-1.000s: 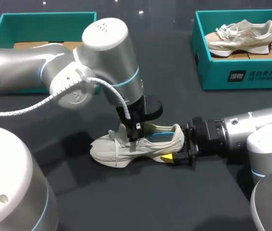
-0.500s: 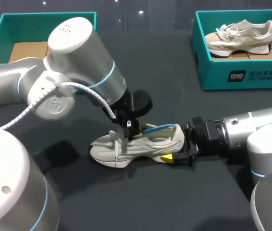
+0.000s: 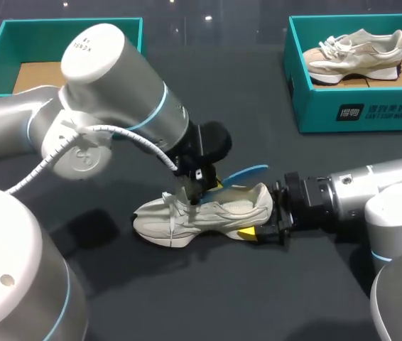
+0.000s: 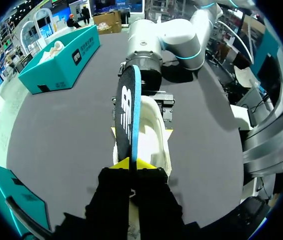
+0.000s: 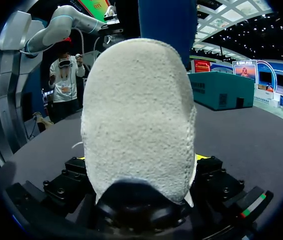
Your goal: Take the shoe out of the shoebox, open the shoe tongue, remove and reinsert the insole, then place the shoe into the shoebox
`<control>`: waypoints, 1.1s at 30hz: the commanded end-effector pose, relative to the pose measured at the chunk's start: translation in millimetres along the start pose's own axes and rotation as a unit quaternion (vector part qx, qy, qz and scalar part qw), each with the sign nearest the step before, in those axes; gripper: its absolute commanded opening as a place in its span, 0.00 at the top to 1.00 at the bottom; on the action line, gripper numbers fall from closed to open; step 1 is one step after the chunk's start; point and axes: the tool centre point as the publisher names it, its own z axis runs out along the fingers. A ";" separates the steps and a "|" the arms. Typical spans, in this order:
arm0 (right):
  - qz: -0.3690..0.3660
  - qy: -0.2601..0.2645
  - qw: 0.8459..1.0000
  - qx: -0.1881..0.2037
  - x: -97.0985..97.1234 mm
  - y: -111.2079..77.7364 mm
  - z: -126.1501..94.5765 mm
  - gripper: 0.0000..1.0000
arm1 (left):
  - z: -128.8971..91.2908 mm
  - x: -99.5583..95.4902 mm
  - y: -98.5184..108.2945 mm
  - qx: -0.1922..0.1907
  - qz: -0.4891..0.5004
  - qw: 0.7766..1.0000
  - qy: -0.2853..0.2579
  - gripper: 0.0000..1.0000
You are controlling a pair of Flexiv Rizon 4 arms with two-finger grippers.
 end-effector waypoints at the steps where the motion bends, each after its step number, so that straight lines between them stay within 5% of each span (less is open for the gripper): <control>1: 0.000 0.000 1.000 0.002 1.7 -2.6 2.0 1.00 | 12.2 -1.9 -14.8 -0.022 0.002 1.000 0.002 1.00; 4: 0.000 0.000 1.000 0.002 1.7 -2.6 2.0 1.00 | 8.0 1.9 -13.6 -0.020 0.007 1.000 0.002 0.64; 7: 0.000 0.000 1.000 0.002 1.7 -2.6 2.0 1.00 | 1.1 4.9 -12.4 -0.015 0.009 1.000 -0.005 0.51; 19: 0.000 0.000 1.000 0.002 1.7 -2.6 2.0 1.00 | -10.1 19.3 -19.4 0.020 0.015 0.999 -0.046 0.44; 26: 0.000 0.000 1.000 0.002 1.7 -2.6 2.0 1.00 | 0.5 26.1 -24.4 0.029 0.012 0.996 -0.079 0.24; 33: 0.000 0.000 1.000 0.002 1.7 -2.6 2.0 1.00 | 10.2 23.8 -30.5 0.036 0.003 0.993 -0.114 0.27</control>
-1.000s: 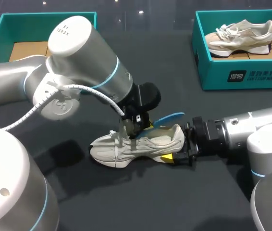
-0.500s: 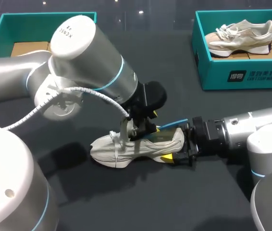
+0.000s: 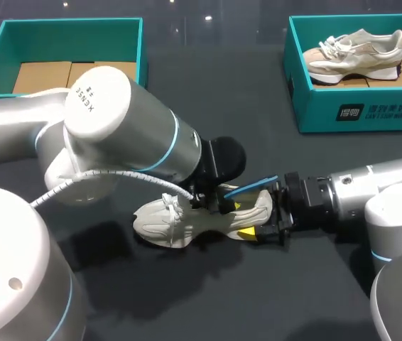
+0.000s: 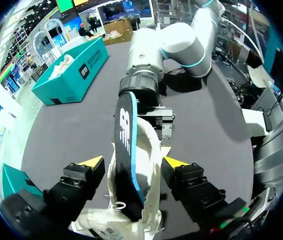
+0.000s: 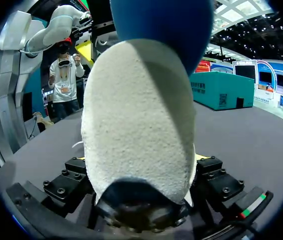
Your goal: Take the shoe out of the shoebox, open the shoe tongue, remove and reinsert the insole, then place the shoe into the shoebox
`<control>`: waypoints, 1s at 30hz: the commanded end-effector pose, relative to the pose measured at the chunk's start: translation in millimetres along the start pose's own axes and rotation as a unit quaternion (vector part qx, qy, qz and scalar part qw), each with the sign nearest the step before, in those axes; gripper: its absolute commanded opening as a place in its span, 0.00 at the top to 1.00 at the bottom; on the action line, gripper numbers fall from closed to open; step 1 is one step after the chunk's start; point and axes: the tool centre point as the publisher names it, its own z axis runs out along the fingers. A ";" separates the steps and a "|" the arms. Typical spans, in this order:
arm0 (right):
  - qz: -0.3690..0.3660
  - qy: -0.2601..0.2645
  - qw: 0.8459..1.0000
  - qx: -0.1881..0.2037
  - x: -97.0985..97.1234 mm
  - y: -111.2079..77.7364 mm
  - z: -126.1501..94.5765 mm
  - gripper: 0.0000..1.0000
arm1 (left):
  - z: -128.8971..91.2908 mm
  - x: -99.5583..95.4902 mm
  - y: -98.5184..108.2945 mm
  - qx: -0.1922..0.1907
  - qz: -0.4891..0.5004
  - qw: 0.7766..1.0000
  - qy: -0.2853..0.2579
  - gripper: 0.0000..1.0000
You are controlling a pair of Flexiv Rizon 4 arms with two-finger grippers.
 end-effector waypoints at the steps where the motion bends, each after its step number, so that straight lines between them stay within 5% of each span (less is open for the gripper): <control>1: 0.000 0.000 1.000 0.002 1.5 -2.5 1.9 1.00 | 12.2 3.4 -5.8 0.004 -0.002 1.000 -0.016 0.27; 12: 0.000 0.000 1.000 0.002 1.5 -2.5 1.9 1.00 | 20.6 2.2 -6.3 0.033 0.005 0.998 -0.049 0.46; 30: 0.000 0.000 1.000 0.002 1.5 -2.5 1.9 1.00 | 42.7 0.0 -5.9 0.042 0.010 0.995 -0.087 0.51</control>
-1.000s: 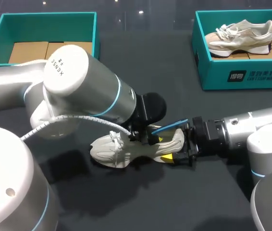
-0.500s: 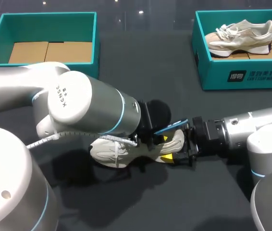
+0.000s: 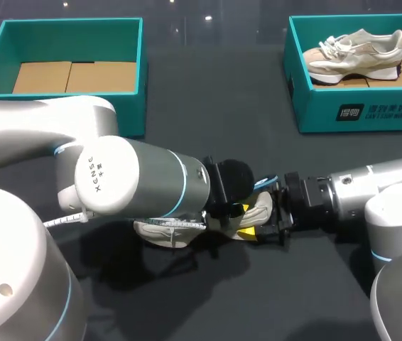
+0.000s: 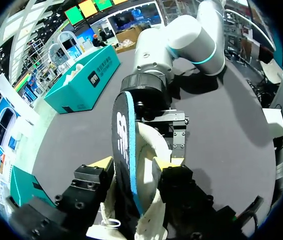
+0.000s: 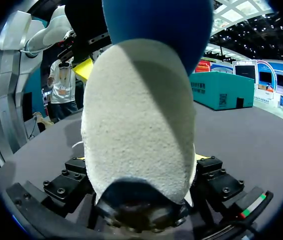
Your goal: Take the shoe out of the shoebox, open the shoe tongue, remove and reinsert the insole, then place the shoe into the shoebox
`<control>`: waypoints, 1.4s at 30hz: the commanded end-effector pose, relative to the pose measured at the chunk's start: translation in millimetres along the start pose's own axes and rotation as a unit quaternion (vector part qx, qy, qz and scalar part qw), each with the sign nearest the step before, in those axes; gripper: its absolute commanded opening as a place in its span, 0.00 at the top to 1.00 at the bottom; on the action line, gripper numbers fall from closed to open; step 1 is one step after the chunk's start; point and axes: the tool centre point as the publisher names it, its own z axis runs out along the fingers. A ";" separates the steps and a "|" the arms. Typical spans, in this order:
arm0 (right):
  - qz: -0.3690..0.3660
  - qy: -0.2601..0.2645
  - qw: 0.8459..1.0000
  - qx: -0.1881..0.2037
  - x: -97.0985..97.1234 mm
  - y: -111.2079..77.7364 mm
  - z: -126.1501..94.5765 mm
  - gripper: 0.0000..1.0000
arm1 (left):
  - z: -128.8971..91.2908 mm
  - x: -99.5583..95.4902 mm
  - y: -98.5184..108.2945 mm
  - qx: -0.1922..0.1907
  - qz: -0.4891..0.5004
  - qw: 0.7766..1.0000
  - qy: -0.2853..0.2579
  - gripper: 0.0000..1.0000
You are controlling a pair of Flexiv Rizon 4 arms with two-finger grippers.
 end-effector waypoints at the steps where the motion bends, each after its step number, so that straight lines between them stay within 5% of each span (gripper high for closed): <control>1: 0.000 0.000 1.000 0.002 1.5 -2.5 1.9 1.00 | 12.3 -1.2 -0.4 0.001 -0.004 1.000 -0.002 0.52; 7: 0.000 0.000 1.000 0.002 1.5 -2.5 1.9 1.00 | 18.9 -6.3 1.8 0.002 -0.014 1.000 -0.005 0.58; 9: 0.000 0.000 1.000 0.002 1.5 -2.5 1.9 1.00 | 19.6 -7.1 3.2 0.004 -0.017 1.000 -0.005 0.73; 10: 0.000 0.000 1.000 0.002 1.5 -2.5 1.9 1.00 | 19.9 -7.5 3.9 0.004 -0.019 1.000 -0.006 0.95; 11: 0.000 0.000 1.000 0.002 1.5 -2.5 1.9 1.00 | 20.2 -8.2 4.4 0.004 -0.021 1.000 -0.005 1.00; 21: 0.000 0.000 1.000 0.002 1.5 -2.5 1.9 1.00 | 5.7 -20.4 -9.6 0.005 -0.040 0.999 0.022 1.00; 33: 0.000 0.000 1.000 0.002 1.5 -2.5 1.9 1.00 | -26.7 -30.5 -81.5 -0.021 -0.033 0.991 0.130 1.00; 42: 0.000 0.000 1.000 0.002 1.5 -2.5 1.9 1.00 | -44.4 -43.3 -117.2 -0.043 -0.043 0.973 0.221 1.00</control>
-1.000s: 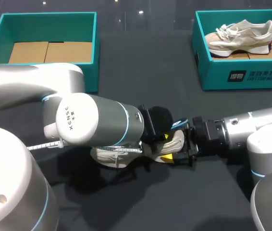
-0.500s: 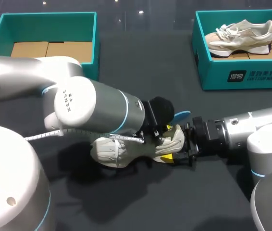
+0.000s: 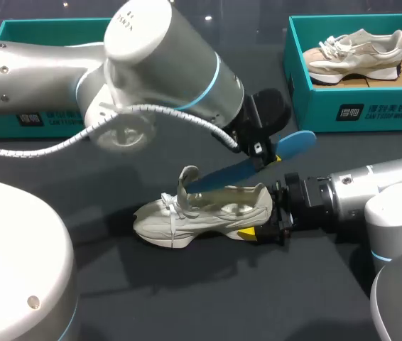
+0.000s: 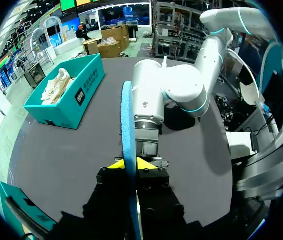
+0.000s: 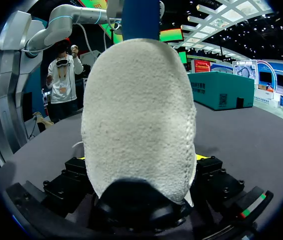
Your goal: Take the shoe out of the shoebox, open the shoe tongue, remove and reinsert the insole, then place the shoe into the shoebox
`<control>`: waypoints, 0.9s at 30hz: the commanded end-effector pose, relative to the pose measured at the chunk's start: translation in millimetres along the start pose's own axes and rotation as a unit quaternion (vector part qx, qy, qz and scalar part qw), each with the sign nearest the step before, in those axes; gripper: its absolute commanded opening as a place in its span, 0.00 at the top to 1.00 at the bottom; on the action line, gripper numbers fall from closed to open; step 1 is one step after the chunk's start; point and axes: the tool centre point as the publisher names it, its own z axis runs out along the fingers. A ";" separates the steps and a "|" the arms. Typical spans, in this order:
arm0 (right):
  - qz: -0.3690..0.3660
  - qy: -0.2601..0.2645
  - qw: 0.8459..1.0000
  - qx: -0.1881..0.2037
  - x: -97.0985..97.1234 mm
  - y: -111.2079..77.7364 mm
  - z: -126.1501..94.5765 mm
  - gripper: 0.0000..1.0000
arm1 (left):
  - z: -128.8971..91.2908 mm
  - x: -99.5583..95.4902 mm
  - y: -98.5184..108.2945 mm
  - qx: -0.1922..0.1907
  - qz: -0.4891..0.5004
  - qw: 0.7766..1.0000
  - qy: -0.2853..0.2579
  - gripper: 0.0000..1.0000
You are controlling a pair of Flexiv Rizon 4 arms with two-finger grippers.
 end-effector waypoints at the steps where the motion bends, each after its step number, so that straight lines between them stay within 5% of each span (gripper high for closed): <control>1: 0.000 0.000 1.000 0.002 1.4 -2.6 1.9 1.00 | -15.8 -9.7 -16.6 -0.027 -0.001 0.997 0.077 1.00; 5: 0.000 0.000 1.000 0.002 1.4 -2.6 1.9 1.00 | -36.9 -9.0 -29.6 0.003 0.011 0.993 0.120 1.00; 12: 0.000 0.000 1.000 0.002 1.4 -2.6 1.9 1.00 | -99.2 4.2 -51.6 0.156 0.034 0.980 0.116 1.00; 27: 0.000 0.000 1.000 0.002 1.4 -2.6 1.9 1.00 | -99.2 4.2 -51.6 0.156 0.034 0.980 0.116 1.00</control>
